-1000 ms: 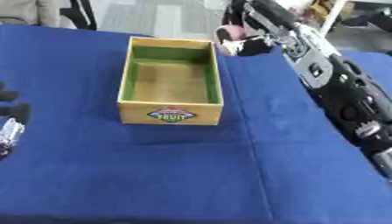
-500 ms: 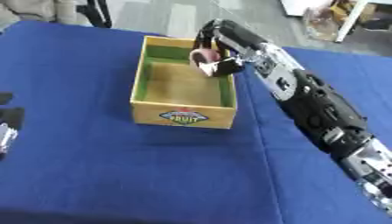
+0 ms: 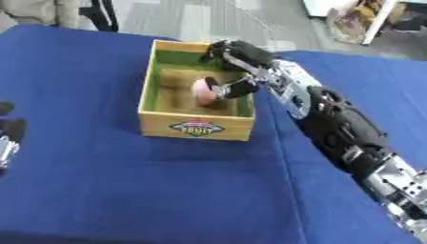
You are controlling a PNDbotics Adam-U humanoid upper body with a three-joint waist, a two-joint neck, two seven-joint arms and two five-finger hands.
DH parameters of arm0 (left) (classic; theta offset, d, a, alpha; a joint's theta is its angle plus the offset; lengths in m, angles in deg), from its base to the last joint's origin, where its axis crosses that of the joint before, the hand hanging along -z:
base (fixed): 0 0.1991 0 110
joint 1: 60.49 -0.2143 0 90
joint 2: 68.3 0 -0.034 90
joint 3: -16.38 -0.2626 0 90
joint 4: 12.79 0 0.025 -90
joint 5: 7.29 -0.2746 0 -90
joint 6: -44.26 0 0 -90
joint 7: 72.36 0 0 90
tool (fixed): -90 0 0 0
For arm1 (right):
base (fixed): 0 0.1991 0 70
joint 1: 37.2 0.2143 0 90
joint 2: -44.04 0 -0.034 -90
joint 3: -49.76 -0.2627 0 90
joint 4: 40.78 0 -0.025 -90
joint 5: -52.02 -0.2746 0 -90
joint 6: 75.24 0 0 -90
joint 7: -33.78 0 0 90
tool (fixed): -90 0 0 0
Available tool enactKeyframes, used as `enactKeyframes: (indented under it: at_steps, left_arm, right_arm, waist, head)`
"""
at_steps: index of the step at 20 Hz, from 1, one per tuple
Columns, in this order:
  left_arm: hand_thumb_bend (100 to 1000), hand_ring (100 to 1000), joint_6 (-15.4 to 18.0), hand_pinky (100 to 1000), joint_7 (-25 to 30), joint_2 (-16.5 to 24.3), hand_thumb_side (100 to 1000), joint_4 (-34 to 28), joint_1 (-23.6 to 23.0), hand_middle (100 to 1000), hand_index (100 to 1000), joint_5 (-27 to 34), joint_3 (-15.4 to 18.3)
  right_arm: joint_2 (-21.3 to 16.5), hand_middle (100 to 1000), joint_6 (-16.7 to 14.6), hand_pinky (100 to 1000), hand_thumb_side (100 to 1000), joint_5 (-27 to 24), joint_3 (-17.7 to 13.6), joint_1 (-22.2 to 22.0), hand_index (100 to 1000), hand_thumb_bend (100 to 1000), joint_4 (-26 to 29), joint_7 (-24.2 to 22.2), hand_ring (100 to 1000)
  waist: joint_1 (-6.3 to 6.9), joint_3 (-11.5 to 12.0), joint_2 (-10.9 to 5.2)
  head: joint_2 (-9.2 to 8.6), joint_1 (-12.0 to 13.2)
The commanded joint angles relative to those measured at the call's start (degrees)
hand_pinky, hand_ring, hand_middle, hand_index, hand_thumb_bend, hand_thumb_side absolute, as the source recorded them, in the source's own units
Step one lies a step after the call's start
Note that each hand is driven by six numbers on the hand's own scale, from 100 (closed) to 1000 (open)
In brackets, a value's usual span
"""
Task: Pick up objects on the table and place them in the box.
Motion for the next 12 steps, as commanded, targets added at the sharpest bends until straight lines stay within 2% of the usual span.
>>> enactKeyframes:
  at_steps: [1, 7, 12]
  left_arm:
    - [405, 733, 0.12, 633, -0.05, 0.8, 119, -1.07, 0.18, 538, 707, 0.06, 0.39]
    - [408, 733, 0.11, 633, -0.42, 0.82, 122, -0.74, -0.61, 537, 706, -0.16, 0.84]
    - [410, 733, 0.1, 633, -0.99, 0.97, 124, -0.46, -1.3, 537, 706, -0.47, 1.49]
  right_arm:
    - [-2.19, 708, 0.34, 573, 286, -2.51, -0.61, 0.58, 818, 100, 3.68, -0.51, 780]
    - [-5.09, 677, 3.5, 546, 229, -11.69, -1.87, -1.67, 803, 100, 10.83, 0.61, 778]
    - [-8.42, 654, 8.39, 533, 208, -22.17, -4.76, -6.73, 789, 100, 14.16, 0.78, 788]
  waist:
    - [0.57, -0.54, -1.28]
    - [0.6, -3.26, -1.84]
    - [0.41, -5.86, -2.09]
  head:
    - [0.05, 0.45]
    - [0.62, 1.63]
    - [1.0, 3.12]
